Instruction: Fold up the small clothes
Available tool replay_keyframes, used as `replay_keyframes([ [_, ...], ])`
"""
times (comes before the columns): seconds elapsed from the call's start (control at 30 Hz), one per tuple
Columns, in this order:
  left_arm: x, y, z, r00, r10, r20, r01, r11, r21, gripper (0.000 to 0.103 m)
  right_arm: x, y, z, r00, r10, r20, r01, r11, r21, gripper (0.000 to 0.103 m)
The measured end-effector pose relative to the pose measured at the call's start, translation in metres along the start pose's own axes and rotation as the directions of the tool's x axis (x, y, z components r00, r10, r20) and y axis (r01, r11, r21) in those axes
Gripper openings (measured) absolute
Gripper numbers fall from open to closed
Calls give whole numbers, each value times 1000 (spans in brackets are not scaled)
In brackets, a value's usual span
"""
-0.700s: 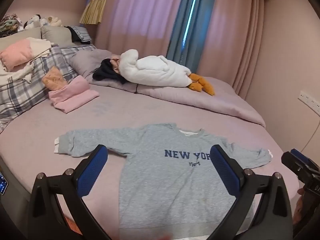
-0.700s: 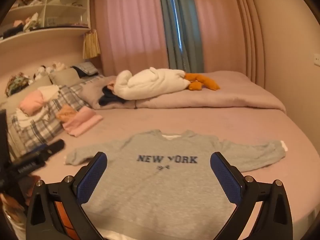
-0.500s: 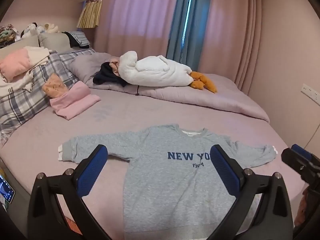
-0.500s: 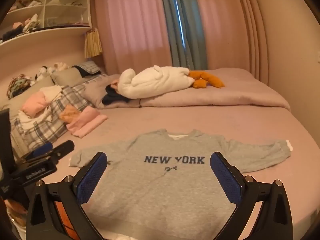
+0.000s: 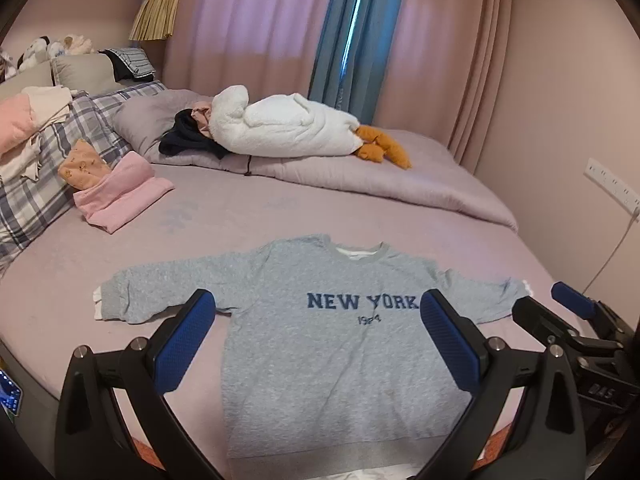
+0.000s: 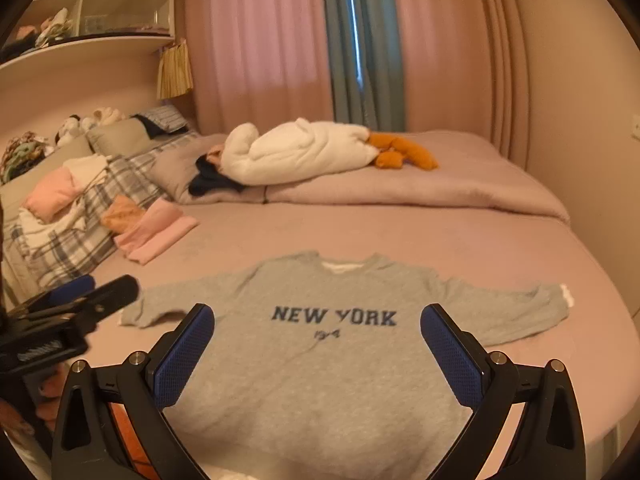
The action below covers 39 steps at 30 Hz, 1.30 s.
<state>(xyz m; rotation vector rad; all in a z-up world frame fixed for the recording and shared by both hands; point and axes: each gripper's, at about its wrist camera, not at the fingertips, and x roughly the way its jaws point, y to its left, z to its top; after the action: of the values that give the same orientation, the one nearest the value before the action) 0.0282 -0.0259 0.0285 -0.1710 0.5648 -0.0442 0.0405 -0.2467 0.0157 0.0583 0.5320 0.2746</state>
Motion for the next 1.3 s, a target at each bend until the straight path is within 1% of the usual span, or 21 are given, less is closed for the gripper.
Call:
replay_keyframes([
  [0.03, 2, -1, -1, 1000, 12, -3, -12, 1000, 12, 103, 1, 1, 0, 1000, 5, -7, -5, 1000, 9, 102],
  [0.07, 3, -1, -2, 1000, 18, -8, -18, 1000, 22, 103, 5, -7, -2, 1000, 10, -13, -10, 1000, 23, 102],
  [0.1, 7, -2, -2, 1000, 15, -25, -14, 999, 37, 103, 6, -8, -2, 1000, 14, -17, -13, 999, 34, 102],
  [0.23, 13, 1, -3, 999, -8, -47, 9, 1000, 21, 103, 10, -14, -3, 998, 44, -33, -41, 996, 79, 102],
  [0.33, 20, 2, -2, 998, -4, -58, 5, 1000, 20, 103, 13, -18, -2, 998, 47, -42, -43, 994, 96, 102],
  [0.4, 24, 2, -2, 998, 4, -57, -2, 999, 34, 103, 17, -19, -2, 997, 53, -64, -46, 994, 104, 102],
  [0.47, 28, 1, -1, 998, 0, -61, 2, 999, 37, 103, 19, -20, 0, 996, 45, -76, -37, 994, 105, 102],
  [0.5, 30, 1, -1, 998, -6, -69, 8, 999, 36, 103, 19, -17, -4, 997, 33, -75, -26, 994, 103, 102],
  [0.6, 37, 1, 0, 995, -27, -101, 30, 999, 34, 103, 21, -17, -3, 997, 16, -79, -7, 994, 111, 102],
  [0.7, 41, 2, -1, 994, -12, -108, 14, 1000, 18, 102, 25, -20, -2, 996, 18, -85, -8, 994, 111, 102],
  [0.83, 48, 0, -1, 989, -40, -142, 43, 999, 18, 102, 31, -22, 1, 995, 22, -99, -10, 993, 118, 102],
  [1.03, 54, -1, -3, 984, -58, -171, 62, 998, 21, 102, 37, -20, -1, 994, 14, -109, -2, 994, 110, 102],
  [1.3, 65, -1, -4, 975, -82, -207, 87, 996, 12, 102, 44, -26, -2, 991, 15, -129, 2, 991, 134, 102],
])
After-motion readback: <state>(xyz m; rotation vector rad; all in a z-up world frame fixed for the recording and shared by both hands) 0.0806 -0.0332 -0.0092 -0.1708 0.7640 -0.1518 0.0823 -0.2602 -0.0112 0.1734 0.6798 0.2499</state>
